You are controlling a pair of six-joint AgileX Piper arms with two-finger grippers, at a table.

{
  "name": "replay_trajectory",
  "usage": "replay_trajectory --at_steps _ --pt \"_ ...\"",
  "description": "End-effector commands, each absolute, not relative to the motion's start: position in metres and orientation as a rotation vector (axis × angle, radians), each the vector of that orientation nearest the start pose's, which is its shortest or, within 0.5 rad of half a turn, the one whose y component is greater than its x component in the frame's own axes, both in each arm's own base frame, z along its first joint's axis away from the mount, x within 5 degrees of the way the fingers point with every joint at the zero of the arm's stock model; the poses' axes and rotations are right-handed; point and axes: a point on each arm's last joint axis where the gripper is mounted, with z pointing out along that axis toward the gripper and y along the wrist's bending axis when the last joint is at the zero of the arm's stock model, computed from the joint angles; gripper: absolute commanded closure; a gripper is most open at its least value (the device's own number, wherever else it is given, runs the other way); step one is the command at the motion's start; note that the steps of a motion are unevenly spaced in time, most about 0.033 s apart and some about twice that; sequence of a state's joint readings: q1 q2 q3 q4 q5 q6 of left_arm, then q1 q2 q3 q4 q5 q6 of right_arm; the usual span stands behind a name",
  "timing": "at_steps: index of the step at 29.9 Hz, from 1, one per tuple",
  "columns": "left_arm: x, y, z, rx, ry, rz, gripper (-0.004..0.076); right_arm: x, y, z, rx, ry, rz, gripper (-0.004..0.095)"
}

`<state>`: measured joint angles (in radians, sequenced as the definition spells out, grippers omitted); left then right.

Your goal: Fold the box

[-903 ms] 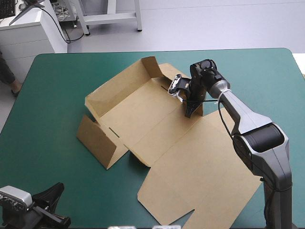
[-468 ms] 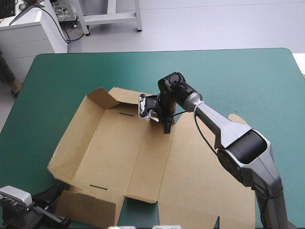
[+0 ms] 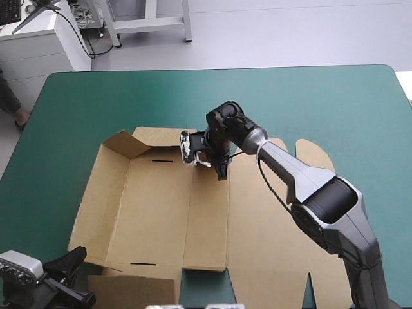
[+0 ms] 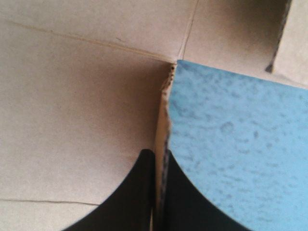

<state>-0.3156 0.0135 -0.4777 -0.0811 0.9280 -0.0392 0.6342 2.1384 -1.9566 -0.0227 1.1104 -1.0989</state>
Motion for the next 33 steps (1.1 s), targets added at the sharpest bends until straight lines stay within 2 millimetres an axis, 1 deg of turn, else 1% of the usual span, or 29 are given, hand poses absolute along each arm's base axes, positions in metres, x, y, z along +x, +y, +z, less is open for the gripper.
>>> replay_trajectory --at_steps 1,6,7,9,11,14,15,17,18,20,23,25,26,29,31,32,33 --pt "0.005 -0.009 0.295 0.248 1.864 -0.363 0.0732 0.388 0.258 0.292 -2.008 1.740 -0.236 0.0927" --pt "0.005 -0.009 0.295 0.249 1.864 -0.362 0.0732 0.391 0.256 0.293 -1.961 1.753 -0.216 0.0924" --pt "0.005 -0.009 0.295 0.249 1.864 -0.362 0.0732 0.391 0.256 0.293 -1.961 1.753 -0.215 0.0915" --pt "0.005 -0.009 0.295 0.249 1.864 -0.362 0.0732 0.391 0.256 0.293 -1.960 1.752 -0.215 0.0860" --pt "0.005 -0.009 0.295 0.249 1.864 -0.362 0.0732 0.391 0.256 0.292 -1.965 1.757 -0.213 0.0744" --pt "0.005 -0.009 0.295 0.249 1.864 -0.362 0.0732 0.392 0.256 0.296 -1.957 1.745 -0.232 0.0523" --pt "0.005 -0.009 0.295 0.249 1.864 -0.362 0.0732 0.392 0.256 0.298 -1.948 1.742 -0.233 0.0463" --pt "0.005 -0.009 0.295 0.249 1.864 -0.362 0.0732 0.393 0.257 0.306 -1.914 1.742 -0.234 0.0391" --pt "0.005 -0.009 0.295 0.249 1.864 -0.362 0.0732 0.394 0.257 0.313 -1.885 1.751 -0.230 0.0375" --pt "0.005 -0.009 0.295 0.249 1.864 -0.362 0.0732 0.393 0.256 0.327 -1.812 1.790 -0.213 0.0376" --pt "0.005 -0.009 0.295 0.249 1.864 -0.362 0.0732 0.388 0.251 0.351 -1.697 1.900 -0.184 0.0388" --pt "0.005 -0.009 0.295 0.249 1.864 -0.362 0.0732 0.382 0.245 0.369 -1.618 1.966 -0.178 0.0439" --pt "0.005 -0.009 0.295 0.251 1.863 -0.360 0.0732 0.380 0.243 0.380 -1.521 1.999 -0.169 0.0485" --pt "0.005 -0.009 0.295 0.251 1.863 -0.360 0.0732 0.369 0.231 0.408 -1.415 1.989 -0.180 0.0658" --pt "0.005 -0.009 0.295 0.251 1.863 -0.360 0.0732 0.359 0.222 0.428 -1.313 2.001 -0.153 0.0741" --pt "0.005 -0.009 0.295 0.251 1.863 -0.360 0.0732 0.354 0.216 0.438 -1.227 2.023 -0.131 0.0803" --pt "0.005 -0.009 0.295 0.251 1.863 -0.360 0.0732 0.349 0.211 0.447 -1.168 2.032 -0.122 0.0828"
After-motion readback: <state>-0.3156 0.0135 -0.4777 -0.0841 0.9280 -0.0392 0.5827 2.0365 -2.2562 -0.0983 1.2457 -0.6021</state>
